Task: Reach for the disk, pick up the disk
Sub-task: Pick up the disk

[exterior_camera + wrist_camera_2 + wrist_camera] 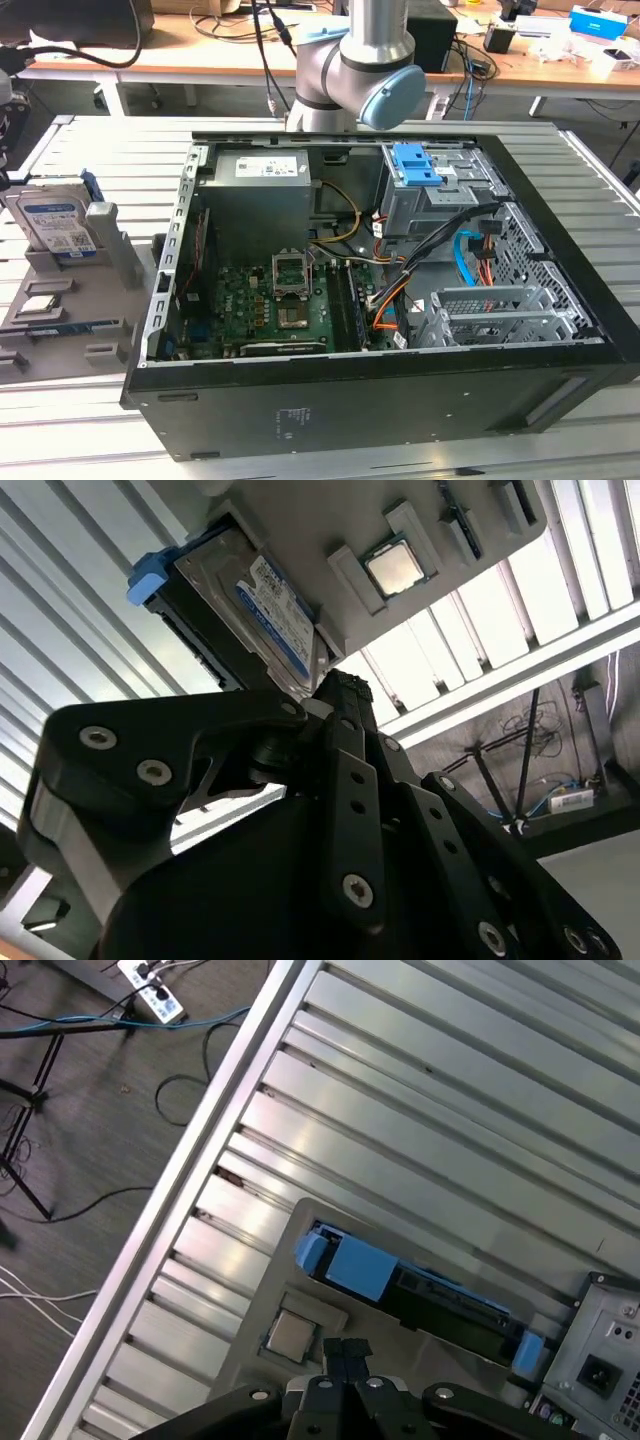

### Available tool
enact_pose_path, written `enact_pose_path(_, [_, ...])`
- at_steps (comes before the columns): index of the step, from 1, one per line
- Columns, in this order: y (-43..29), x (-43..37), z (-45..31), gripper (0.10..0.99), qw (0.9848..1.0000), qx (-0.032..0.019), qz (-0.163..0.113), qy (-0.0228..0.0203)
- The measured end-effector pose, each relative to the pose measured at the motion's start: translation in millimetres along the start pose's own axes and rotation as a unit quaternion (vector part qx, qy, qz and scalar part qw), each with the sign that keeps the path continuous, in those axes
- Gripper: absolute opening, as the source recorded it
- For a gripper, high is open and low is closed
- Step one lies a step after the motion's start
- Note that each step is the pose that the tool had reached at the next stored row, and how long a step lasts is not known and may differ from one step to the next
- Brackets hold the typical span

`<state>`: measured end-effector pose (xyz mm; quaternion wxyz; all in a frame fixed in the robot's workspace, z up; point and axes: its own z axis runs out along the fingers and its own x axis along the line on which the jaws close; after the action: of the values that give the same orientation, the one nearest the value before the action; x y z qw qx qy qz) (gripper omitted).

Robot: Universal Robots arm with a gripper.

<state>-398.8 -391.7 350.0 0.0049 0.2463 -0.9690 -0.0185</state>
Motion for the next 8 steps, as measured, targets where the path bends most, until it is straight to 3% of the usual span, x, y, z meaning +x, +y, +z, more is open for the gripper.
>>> enact_pose_path(4, [0.0,0.0,0.0,0.106,0.9992,0.0,-0.039,0.0015])
enact_pose_path(8, [-0.1,0.0,0.0,0.106,0.9967,0.0001,-0.081,0.0031])
